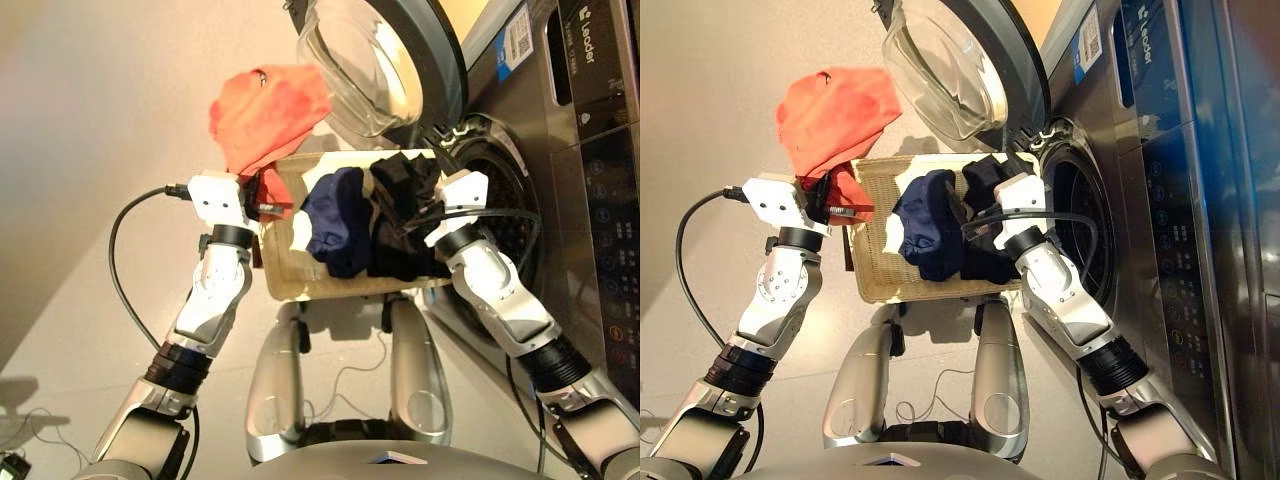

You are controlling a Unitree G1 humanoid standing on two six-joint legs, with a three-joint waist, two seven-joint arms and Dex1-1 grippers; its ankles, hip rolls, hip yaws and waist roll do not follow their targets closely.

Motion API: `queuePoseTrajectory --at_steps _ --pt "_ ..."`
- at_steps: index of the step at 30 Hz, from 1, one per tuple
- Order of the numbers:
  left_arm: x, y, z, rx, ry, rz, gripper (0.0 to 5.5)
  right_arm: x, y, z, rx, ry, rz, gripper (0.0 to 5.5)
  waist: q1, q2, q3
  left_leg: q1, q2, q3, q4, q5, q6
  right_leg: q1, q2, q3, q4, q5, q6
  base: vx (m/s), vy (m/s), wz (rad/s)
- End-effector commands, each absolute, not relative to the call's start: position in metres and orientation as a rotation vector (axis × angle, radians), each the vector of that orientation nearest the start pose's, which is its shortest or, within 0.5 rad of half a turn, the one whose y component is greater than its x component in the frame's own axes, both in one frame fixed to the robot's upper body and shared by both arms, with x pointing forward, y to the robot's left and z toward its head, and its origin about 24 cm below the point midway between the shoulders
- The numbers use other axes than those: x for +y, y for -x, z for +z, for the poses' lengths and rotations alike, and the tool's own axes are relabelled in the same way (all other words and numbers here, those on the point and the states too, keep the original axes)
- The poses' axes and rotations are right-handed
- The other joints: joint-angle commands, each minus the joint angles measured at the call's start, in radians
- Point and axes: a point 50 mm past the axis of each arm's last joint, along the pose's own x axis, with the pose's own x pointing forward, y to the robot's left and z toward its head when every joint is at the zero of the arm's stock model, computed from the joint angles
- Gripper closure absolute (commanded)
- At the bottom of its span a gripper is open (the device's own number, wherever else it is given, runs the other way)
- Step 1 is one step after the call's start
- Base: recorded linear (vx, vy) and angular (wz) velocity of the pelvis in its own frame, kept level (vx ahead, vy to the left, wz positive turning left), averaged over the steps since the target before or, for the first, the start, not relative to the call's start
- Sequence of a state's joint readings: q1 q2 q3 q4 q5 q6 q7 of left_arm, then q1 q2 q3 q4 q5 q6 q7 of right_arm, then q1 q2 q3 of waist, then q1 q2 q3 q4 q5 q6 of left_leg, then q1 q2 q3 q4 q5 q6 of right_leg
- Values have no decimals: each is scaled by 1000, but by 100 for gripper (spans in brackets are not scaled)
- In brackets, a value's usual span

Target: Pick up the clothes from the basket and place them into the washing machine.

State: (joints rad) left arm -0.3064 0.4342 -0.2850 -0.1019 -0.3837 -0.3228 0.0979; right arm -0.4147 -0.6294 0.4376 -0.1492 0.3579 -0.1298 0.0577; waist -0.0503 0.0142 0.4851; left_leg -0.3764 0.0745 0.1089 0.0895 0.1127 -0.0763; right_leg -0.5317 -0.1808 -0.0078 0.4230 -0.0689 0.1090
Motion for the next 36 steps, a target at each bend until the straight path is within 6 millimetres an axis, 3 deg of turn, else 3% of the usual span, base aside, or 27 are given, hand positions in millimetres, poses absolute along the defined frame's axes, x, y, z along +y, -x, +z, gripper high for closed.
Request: queuePoseTrajectory --at_steps 1,10,18,27,33,34,35,36 --pt "129 -258 197 -785 50 -464 550 -100 -274 190 -602 387 690 0 -8 -50 -100 31 -29 -23 35 -80 -17 120 -18 15 -296 195 66 0 0 0" --pt "92 -246 205 -679 124 -887 550 -70 -279 212 -677 536 803 0 -12 -23 -113 26 -22 -21 57 -81 -15 120 -12 27 -289 188 64 0 0 0" --pt "80 -245 205 -632 167 -1003 550 -34 -285 228 -727 539 903 0 -6 -12 -119 29 -18 -16 58 -80 -15 115 -7 40 -285 186 63 0 0 0" --pt "74 -243 206 -620 103 -1082 550 -16 -284 239 -763 540 956 0 -5 -14 -119 22 -15 -16 64 -79 -16 108 -7 43 -284 188 63 0 0 0" --pt "74 -245 206 -621 87 -1082 550 -17 -283 237 -762 531 958 0 -5 -19 -115 15 -14 -18 72 -80 -17 103 -7 42 -279 187 62 0 0 0" --pt "74 -245 205 -618 89 -1082 550 -18 -283 238 -764 529 958 334 -5 -20 -113 14 -14 -18 74 -81 -16 103 -6 41 -278 187 62 0 0 0" --pt "74 -245 205 -619 87 -1082 550 -18 -283 238 -766 529 960 492 -4 -21 -112 14 -14 -19 75 -81 -16 103 -7 42 -277 187 62 0 0 0" --pt "74 -245 205 -621 86 -1081 550 -18 -282 238 -768 525 959 550 -4 -22 -112 13 -13 -19 76 -81 -16 103 -7 42 -277 187 62 0 0 0"
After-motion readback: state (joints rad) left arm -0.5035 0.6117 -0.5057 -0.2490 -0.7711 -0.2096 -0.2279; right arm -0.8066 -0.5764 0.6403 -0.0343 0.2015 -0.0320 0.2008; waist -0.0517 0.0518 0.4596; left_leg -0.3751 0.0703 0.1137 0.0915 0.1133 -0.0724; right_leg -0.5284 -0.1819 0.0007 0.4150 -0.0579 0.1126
